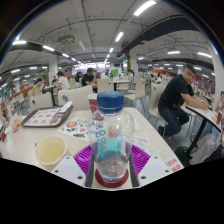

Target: Pour water

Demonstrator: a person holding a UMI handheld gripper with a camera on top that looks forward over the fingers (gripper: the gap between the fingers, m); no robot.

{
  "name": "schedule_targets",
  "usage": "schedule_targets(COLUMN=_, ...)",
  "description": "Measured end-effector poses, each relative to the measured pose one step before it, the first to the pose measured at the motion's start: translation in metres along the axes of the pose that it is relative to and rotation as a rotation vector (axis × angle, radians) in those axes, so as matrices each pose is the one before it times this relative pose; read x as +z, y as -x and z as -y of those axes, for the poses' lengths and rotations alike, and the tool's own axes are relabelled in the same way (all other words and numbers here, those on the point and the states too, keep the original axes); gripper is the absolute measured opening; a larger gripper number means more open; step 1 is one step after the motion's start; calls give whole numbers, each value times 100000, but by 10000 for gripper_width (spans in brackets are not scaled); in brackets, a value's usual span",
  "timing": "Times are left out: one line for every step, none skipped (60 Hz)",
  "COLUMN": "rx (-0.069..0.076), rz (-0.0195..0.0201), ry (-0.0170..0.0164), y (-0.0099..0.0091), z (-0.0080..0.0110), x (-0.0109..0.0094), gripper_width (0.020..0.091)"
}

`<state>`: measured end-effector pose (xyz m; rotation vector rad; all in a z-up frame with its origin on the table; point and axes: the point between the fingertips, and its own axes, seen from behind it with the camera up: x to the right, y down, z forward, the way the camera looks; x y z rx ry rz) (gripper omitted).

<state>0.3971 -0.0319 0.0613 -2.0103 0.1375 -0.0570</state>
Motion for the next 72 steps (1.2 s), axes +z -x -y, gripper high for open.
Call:
schedule_targets(rx=-616, rz=104, ry=763, y=-9, z=-73, x=-66, gripper_width=532)
schedule_targets(rx=-499, rz=-37, ry=646, y=462, z=-273, x=1151, gripper_width=548)
schedule_targets(rx=-495, rz=-127, ry=1134, y=-147, z=-20, x=-500, gripper_width=559)
schedule_targets(rx=-294, rz=-136, ry=1230, y=-127, z=-94, x=-119, gripper_width=559)
schedule_targets(rx=-312, rz=-101, ry=1491, y=-127, z=-113, x=-251, gripper_width=572)
schedule_targets(rx=-317, rz=66, ry=1419, y=-64, z=-116, x=-275, gripper_width=600)
schedule_targets(rx=-191, rz=90, ry=1466, y=-66, z=-138, x=-295, gripper_width=640)
schedule_targets(rx=-31, rz=120, ry=1290, y=-42, z=-133, x=-338, gripper_width=700)
schedule_targets(rx=201, rz=178, ry=1052, y=-33, z=-97, x=-382, gripper_width=758)
schedule_targets(rx=274, rz=295, ry=851, y=-29, z=-47, x=-428, gripper_width=809)
schedule_targets(rx=96, rz=332, ry=838, y=292, z=-161, x=280, gripper_width=857)
schedule_targets(rx=28, rz=318, ry=1059, y=14, z=-164, x=-517, gripper_width=861)
schedule_targets(rx=-87, rz=-223, ry=945, y=-94, z=-118, x=-596, gripper_width=842)
schedule_targets(rx=-30, rz=-455, ry=930, y=-142, z=-139, x=-615, gripper_width=838)
schedule_targets(rx=-214, rz=-443, ry=1112, y=-112, z=-112, x=-504, gripper_width=836)
schedule_targets(rx=-358, rz=-337, ry=1163, y=-124, z=-292, x=-732, gripper_width=842)
schedule_targets(rx=-565, rz=-256, ry=1130, y=-100, z=-179, x=-757, gripper_width=852)
schedule_targets(rx=-430, rz=-434, ry=1036, y=-26, z=-188, x=-480, gripper_width=855)
schedule_targets(rx=-247, rz=-312, ry=448, y=20, z=-73, x=-331, gripper_width=847)
schedule_targets(rx=-288, rz=-137, ry=627, y=79, z=-149, x=-637, gripper_width=849)
schedule_targets(rx=-306, rz=-96, ry=1013, y=51, z=-255, x=-685, gripper_width=848)
schedule_targets(rx=-349, rz=-47, ry=1336, y=106, z=-322, x=-639, gripper_width=849)
schedule_targets(rx=-221, rz=-15, ry=1269, y=127, z=-327, x=-663, gripper_width=850)
schedule_targets(rx=-89, rz=58, ry=1008, y=167, z=-262, x=-660, gripper_width=853)
schedule_targets(rx=-268, rz=208, ry=864, y=206, z=-246, x=-662, gripper_width=853)
schedule_targets(rx=-499, rz=186, ry=944, y=135, z=-289, x=-718, gripper_width=851)
schedule_targets(rx=-493, rz=153, ry=1050, y=242, z=-281, x=-608, gripper_width=857)
schedule_targets(rx=-360, rz=162, ry=862, y=285, z=-228, x=-563, gripper_width=852)
schedule_targets(rx=-268, rz=274, ry=535, y=307, z=-166, x=-544, gripper_width=852)
schedule_targets(rx=-376, rz=455, ry=341, y=348, z=-146, x=-525, gripper_width=853)
schedule_targets(rx=-597, rz=492, ry=591, y=282, z=-209, x=-553, gripper_width=852)
schedule_targets(rx=-677, rz=352, ry=656, y=302, z=-250, x=-606, gripper_width=851)
schedule_targets(rx=-638, rz=318, ry=516, y=313, z=-190, x=-424, gripper_width=850)
schedule_targets(rx=-436, rz=357, ry=256, y=306, z=-110, x=-393, gripper_width=850)
schedule_targets(rx=-330, rz=308, ry=-15, y=298, z=-30, x=-398, gripper_width=852)
schedule_targets(rx=-382, rz=280, ry=-5, y=267, z=-32, x=-349, gripper_width=853)
schedule_targets(rx=-438, rz=333, ry=211, y=287, z=-80, x=-345, gripper_width=851)
schedule_targets(rx=-308, rz=302, ry=95, y=281, z=-13, x=-324, gripper_width=851)
schedule_targets(rx=-50, rz=253, ry=29, y=244, z=201, x=-196, gripper_width=854)
schedule_targets(rx=126, rz=232, ry=-217, y=290, z=35, x=-441, gripper_width=849)
schedule_targets(rx=206, rz=225, ry=-142, y=283, z=14, x=-207, gripper_width=852)
schedule_targets(rx=227, rz=245, ry=40, y=262, z=-16, x=-220, gripper_width=854)
schedule_targets(rx=194, rz=327, ry=39, y=251, z=4, x=-202, gripper_width=850)
schedule_targets(rx=80, rz=453, ry=-167, y=273, z=30, x=-178, gripper_width=850)
schedule_targets(rx=-33, rz=485, ry=-336, y=272, z=82, x=-172, gripper_width=854)
schedule_targets(rx=-166, rz=378, ry=-296, y=206, z=82, x=-136, gripper_width=848)
schedule_targets(rx=-264, rz=237, ry=45, y=91, z=90, x=99, gripper_width=849)
schedule_targets(rx=-458, rz=-14, ry=41, y=140, z=-60, x=-129, gripper_width=851)
schedule_targets(rx=-492, rz=1, ry=61, y=111, z=-47, x=-106, gripper_width=850)
schedule_targets(rx=-313, rz=94, ry=35, y=146, z=-23, x=-81, gripper_width=851)
schedule_targets(rx=-92, rz=126, ry=-15, y=117, z=-23, x=-64, gripper_width=854)
schedule_targets(rx=146, rz=100, ry=-42, y=108, z=-20, x=-60, gripper_width=851)
schedule_targets(rx=209, rz=-34, ry=59, y=90, z=-59, x=-46, gripper_width=855)
schedule_targets(rx=149, rz=56, ry=259, y=92, z=-108, x=-26, gripper_width=852)
schedule_targets(rx=80, rz=172, ry=285, y=93, z=-94, x=2, gripper_width=852)
schedule_targets(rx=44, rz=170, ry=128, y=41, z=47, x=33, gripper_width=853)
schedule_targets(rx=45, rz=7, ry=-47, y=60, z=-25, x=-17, gripper_width=853)
schedule_targets(rx=-137, rz=-84, ry=-69, y=64, z=-28, x=-16, gripper_width=852)
schedule_targets(rx=-334, rz=5, ry=241, y=64, z=-66, x=1, gripper_width=852)
schedule_targets(rx=-333, rz=238, ry=437, y=105, z=-102, x=-20, gripper_width=854)
schedule_targets(rx=-121, rz=378, ry=144, y=95, z=-38, x=-35, gripper_width=855)
schedule_targets(rx=-212, rz=324, ry=-517, y=-12, z=41, x=130, gripper_width=854)
schedule_targets(rx=-499, rz=81, ry=-525, y=74, z=118, x=-29, gripper_width=853)
schedule_targets(rx=-567, rz=32, ry=-371, y=20, z=109, x=-20, gripper_width=852)
schedule_targets(rx=-295, rz=85, ry=-342, y=14, z=106, x=-26, gripper_width=855)
schedule_targets(rx=-49, rz=34, ry=-442, y=-18, z=140, x=10, gripper_width=854)
schedule_targets(rx=77, rz=-81, ry=-249, y=-13, z=87, x=40, gripper_width=853)
schedule_targets(rx=71, rz=-137, ry=176, y=-21, z=-82, x=174, gripper_width=852)
schedule_targets(rx=-201, rz=-125, ry=312, y=-4, z=-31, x=33, gripper_width=852)
schedule_targets(rx=-267, rz=118, ry=326, y=48, z=-24, x=36, gripper_width=851)
schedule_targets(rx=-277, rz=276, ry=323, y=103, z=-14, x=30, gripper_width=852)
schedule_targets(rx=-292, rz=293, ry=314, y=105, z=-29, x=46, gripper_width=856)
